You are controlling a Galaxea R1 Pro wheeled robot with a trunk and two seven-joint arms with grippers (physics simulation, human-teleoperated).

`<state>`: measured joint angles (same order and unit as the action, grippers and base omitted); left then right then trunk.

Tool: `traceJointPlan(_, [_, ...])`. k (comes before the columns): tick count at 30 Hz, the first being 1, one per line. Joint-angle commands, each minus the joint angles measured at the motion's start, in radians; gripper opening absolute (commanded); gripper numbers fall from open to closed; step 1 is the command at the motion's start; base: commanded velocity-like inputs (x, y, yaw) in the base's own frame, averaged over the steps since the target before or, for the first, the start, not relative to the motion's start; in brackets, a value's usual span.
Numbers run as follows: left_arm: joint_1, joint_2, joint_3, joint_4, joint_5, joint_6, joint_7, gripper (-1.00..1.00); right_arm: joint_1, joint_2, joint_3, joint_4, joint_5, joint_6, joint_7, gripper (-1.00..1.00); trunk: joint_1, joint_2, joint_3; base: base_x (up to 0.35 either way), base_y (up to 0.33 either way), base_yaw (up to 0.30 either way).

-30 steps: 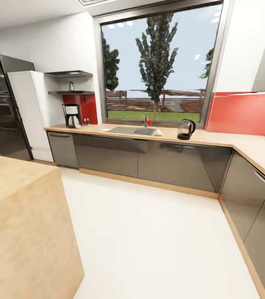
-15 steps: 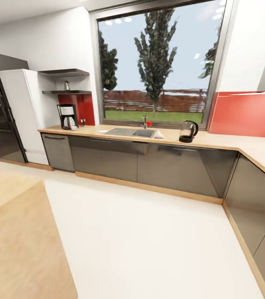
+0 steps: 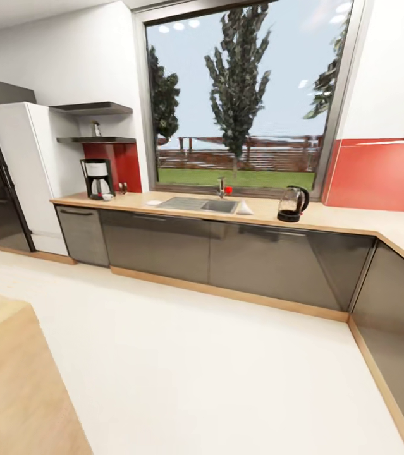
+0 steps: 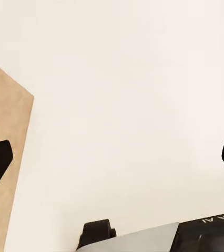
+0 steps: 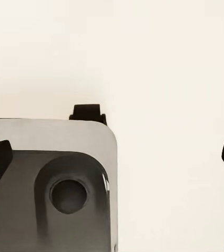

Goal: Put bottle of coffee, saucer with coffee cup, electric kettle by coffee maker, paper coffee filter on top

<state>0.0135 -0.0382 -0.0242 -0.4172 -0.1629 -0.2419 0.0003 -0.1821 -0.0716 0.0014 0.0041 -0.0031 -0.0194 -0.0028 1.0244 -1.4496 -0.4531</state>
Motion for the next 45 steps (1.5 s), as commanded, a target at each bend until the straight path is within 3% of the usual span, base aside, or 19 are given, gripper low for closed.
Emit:
traceJointPlan(1, [0.000,0.000,0.002,-0.002,-0.009,-0.001,0.000,1.00,0.000,0.000,0.000,0.000,0.000,-0.002,0.000,1.00,0.001,0.000,-0.001,0.326,-0.080,0.000])
traceJointPlan(16, [0.000,0.000,0.002,-0.002,-0.009,0.001,0.001,1.00,-0.001,0.010,-0.003,-0.003,-0.004,-0.001,0.001,1.00,0.001,0.000,-0.001,0.326,-0.102,0.000])
traceJointPlan(25, [0.000,0.000,0.002,-0.002,-0.009,0.001,0.001,1.00,-0.002,0.005,-0.009,-0.148,-0.009,-0.115,0.003,1.00,0.001,0.000,-0.001,0.326,-0.077,0.000])
traceJointPlan(35, [0.000,0.000,0.001,-0.002,-0.009,0.001,0.001,1.00,-0.002,0.000,-0.007,-0.247,-0.008,-0.132,0.003,1.00,0.001,0.000,-0.001,0.326,-0.004,0.000])
traceJointPlan(41, [0.000,0.000,0.001,-0.002,-0.009,0.001,0.001,1.00,-0.001,0.000,-0.002,-0.394,-0.004,-0.182,0.002,1.00,0.001,0.000,-0.001,0.326,0.000,0.000])
traceJointPlan(45, [0.000,0.001,0.001,-0.002,-0.009,0.001,0.001,1.00,0.020,0.000,0.000,-0.385,0.001,-0.189,0.002,1.00,0.001,0.000,-0.001,0.326,0.000,0.000])
